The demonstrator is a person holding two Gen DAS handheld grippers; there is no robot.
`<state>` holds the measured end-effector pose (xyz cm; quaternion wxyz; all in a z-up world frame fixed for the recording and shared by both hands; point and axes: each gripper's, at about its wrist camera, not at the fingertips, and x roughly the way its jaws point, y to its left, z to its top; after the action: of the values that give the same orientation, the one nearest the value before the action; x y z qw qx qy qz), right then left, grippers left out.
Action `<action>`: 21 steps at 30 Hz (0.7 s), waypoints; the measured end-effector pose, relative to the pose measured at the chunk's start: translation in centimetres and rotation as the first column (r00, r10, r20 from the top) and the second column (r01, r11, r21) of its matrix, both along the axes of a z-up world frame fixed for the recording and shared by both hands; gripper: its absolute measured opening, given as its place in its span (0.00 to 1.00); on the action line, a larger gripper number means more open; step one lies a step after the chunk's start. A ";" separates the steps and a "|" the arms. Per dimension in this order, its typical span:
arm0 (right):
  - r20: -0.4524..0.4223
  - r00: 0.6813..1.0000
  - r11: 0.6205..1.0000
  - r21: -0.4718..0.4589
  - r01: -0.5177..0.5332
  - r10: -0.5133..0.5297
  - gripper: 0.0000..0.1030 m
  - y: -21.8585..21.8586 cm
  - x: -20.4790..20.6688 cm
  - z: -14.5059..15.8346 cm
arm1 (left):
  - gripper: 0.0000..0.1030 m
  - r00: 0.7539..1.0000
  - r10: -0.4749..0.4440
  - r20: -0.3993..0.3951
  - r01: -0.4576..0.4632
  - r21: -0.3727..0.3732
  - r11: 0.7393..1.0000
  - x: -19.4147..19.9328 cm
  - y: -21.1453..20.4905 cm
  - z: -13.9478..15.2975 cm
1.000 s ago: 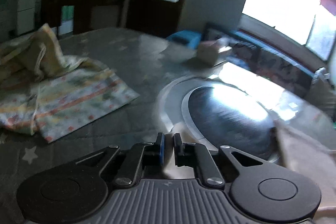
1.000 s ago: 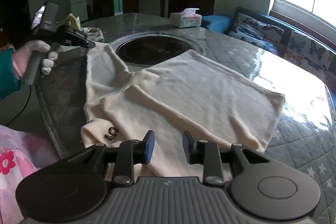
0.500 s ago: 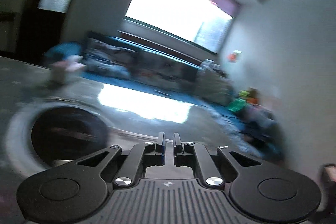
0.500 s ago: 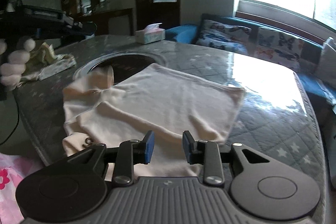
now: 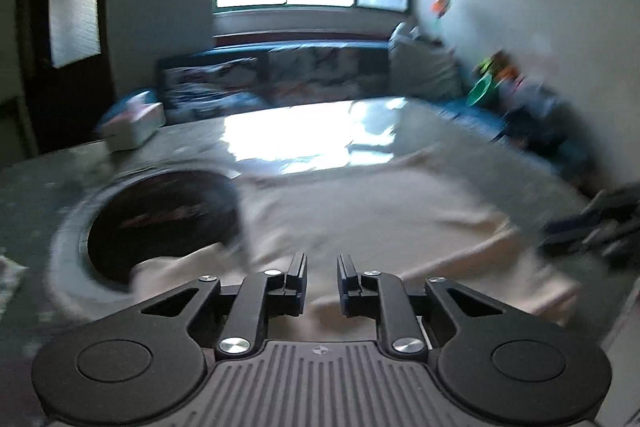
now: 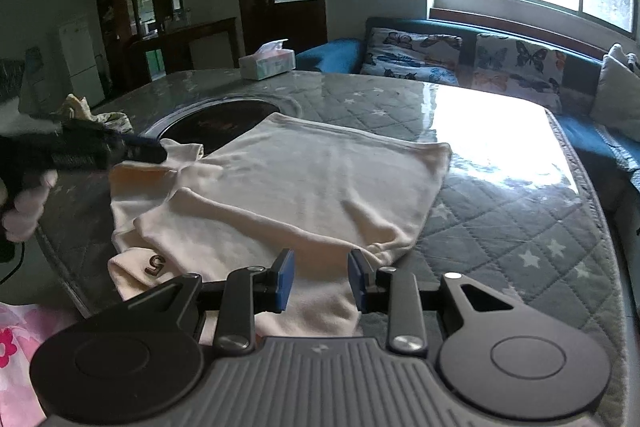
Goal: Fold clothes
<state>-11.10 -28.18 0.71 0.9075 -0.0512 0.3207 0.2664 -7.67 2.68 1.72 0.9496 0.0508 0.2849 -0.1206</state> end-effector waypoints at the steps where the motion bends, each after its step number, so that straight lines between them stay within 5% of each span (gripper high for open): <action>1: -0.002 1.000 1.000 0.001 -0.007 0.007 0.29 0.3 0.1 -0.1 | 0.21 1.000 0.015 -0.004 -0.015 0.023 1.000 0.2 0.4 -0.5; 6: -0.008 0.999 0.999 -0.007 -0.040 0.040 0.33 1.5 0.4 -0.2 | 0.29 0.999 0.049 0.018 -0.051 0.142 0.989 0.8 1.1 -2.5; 15: -0.026 0.998 0.998 -0.012 -0.059 0.058 0.33 2.5 0.6 -0.4 | 0.30 0.999 0.037 0.028 -0.043 0.271 0.961 2.6 3.3 -4.5; 19: -0.028 0.998 0.998 -0.012 -0.058 0.058 0.33 2.7 0.6 -0.3 | 0.07 1.000 0.008 0.030 -0.016 0.268 0.963 2.7 3.8 -4.8; 21: -0.028 0.998 0.998 -0.011 -0.057 0.056 0.33 2.7 0.6 -0.3 | 0.04 0.999 -0.001 0.034 -0.007 0.223 0.975 2.4 4.1 -4.4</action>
<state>-10.46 -25.46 0.42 0.8947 -0.0620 0.3334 0.2907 -5.24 6.76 -2.63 0.9427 0.1588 0.2806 -0.0856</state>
